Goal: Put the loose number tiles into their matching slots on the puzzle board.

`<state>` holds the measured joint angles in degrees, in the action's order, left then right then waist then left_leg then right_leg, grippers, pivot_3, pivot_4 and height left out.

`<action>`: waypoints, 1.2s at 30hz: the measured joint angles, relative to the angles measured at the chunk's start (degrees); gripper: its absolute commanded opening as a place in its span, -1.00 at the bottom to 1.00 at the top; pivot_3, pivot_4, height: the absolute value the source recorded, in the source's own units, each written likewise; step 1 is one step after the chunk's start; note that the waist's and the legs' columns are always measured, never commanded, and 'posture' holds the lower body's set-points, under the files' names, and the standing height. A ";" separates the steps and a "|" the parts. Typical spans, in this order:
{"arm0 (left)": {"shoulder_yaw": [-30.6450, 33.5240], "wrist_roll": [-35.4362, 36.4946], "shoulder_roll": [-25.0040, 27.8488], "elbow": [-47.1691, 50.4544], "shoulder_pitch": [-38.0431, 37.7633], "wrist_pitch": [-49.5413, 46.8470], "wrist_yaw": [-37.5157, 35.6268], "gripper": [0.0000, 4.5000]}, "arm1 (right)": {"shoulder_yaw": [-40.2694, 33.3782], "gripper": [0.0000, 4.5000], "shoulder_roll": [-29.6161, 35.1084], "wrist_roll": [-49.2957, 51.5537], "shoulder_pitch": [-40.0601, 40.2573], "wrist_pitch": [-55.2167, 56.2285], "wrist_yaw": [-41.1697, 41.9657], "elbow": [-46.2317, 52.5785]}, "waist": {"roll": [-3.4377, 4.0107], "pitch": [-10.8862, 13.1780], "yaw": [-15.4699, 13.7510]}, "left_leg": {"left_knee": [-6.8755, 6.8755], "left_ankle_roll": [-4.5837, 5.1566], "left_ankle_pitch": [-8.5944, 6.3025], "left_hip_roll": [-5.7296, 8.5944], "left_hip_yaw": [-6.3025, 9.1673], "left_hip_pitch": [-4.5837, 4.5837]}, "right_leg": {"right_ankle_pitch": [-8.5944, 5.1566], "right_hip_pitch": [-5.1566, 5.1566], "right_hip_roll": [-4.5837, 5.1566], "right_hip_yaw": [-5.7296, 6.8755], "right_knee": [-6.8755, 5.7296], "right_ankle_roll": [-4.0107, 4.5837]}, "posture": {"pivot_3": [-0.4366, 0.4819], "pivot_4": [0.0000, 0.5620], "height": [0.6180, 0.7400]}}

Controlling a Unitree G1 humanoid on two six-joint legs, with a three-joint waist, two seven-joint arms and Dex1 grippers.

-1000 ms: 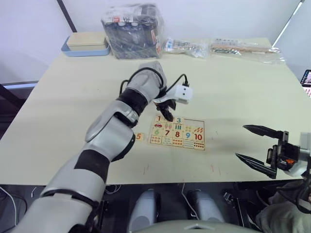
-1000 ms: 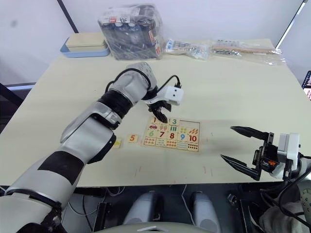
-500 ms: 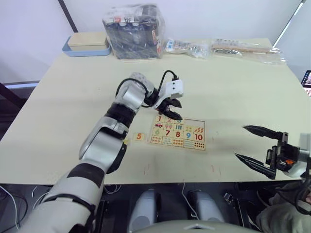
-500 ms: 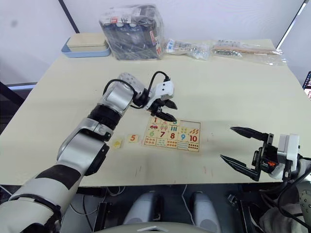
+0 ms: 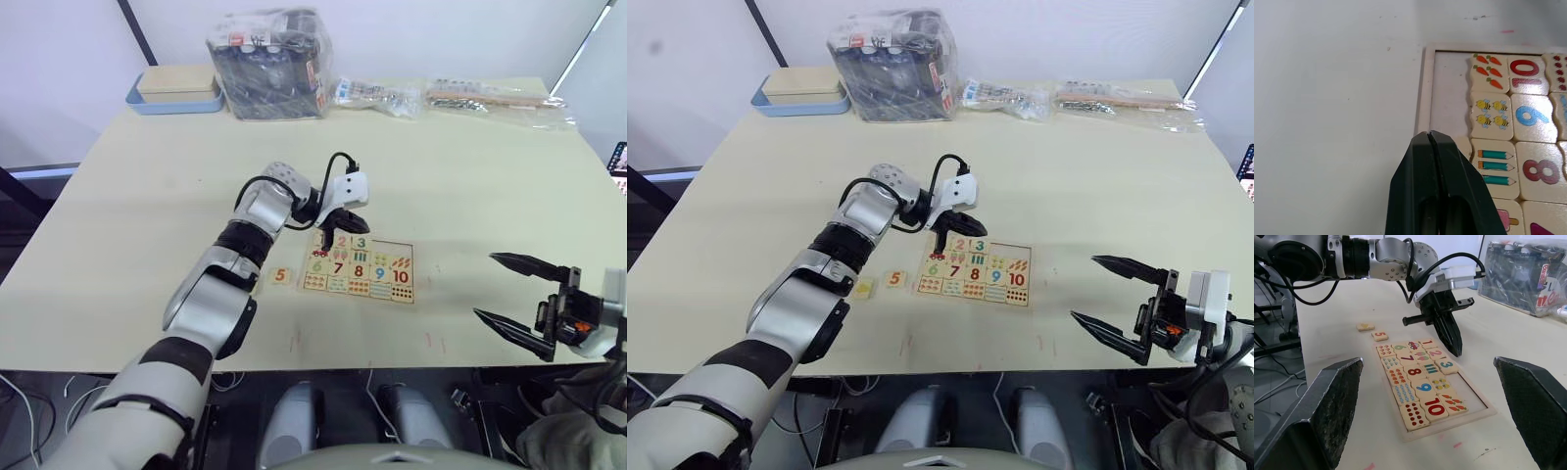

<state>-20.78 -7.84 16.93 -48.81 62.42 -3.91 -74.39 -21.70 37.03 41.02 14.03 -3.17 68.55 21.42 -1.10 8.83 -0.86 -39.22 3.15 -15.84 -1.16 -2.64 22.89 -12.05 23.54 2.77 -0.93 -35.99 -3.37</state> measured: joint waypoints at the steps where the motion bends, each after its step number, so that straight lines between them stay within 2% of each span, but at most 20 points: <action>1: 0.00 -0.19 -0.09 -0.66 0.03 0.63 0.50 -0.99 | 0.01 1.00 -0.02 0.00 0.08 0.00 -0.06 0.03 | 0.00 0.00 0.00 | 0.00 0.00 0.00 0.00 0.00 0.00 | 0.00 0.00 0.00 0.00 0.00 0.00 | -0.05 -0.47 1.00; 20: -0.05 -4.09 -1.61 -10.54 3.71 6.51 3.37 -0.99 | 0.02 1.00 -0.04 -0.01 0.92 0.00 -0.39 0.70 | 0.00 0.00 0.02 | 0.00 0.00 0.00 0.01 0.00 0.00 | 0.00 0.00 0.00 0.00 0.01 0.00 | -0.05 -0.47 1.00; 36: -0.04 -5.46 -1.69 -12.38 3.87 8.38 2.15 -0.99 | 0.02 1.00 -0.04 0.00 1.82 -0.01 -0.63 1.23 | -0.01 0.00 0.00 | 0.00 0.00 0.00 0.00 0.01 0.00 | 0.00 0.00 0.00 0.00 0.01 0.00 | -0.05 -0.47 1.00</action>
<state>-20.82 -13.30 15.24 -61.19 66.29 4.47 -72.24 -21.68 36.99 41.02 15.85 -3.18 67.93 22.65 -1.10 8.83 -0.86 -39.22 3.15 -15.84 -1.16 -2.63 22.90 -12.05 23.54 2.77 -0.93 -35.98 -3.37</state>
